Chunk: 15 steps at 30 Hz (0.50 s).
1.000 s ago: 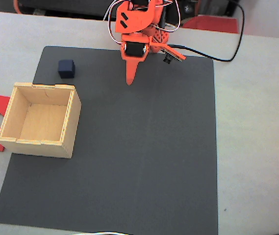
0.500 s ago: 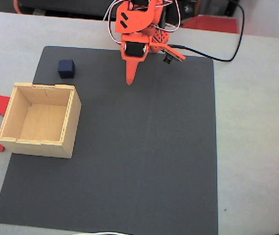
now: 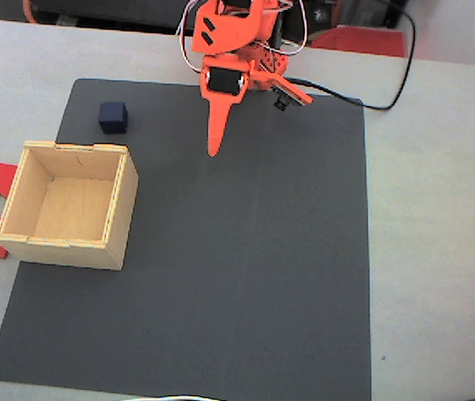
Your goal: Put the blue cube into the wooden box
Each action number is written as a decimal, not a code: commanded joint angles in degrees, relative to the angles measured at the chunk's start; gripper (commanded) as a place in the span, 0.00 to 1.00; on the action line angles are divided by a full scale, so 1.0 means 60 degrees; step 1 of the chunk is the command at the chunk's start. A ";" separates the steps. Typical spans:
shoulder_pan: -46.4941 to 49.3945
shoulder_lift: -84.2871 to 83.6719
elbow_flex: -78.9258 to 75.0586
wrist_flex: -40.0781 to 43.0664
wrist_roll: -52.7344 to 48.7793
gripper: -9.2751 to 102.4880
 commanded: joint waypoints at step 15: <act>0.5142 -0.7075 -1.1089 0.4336 0.2300 0.24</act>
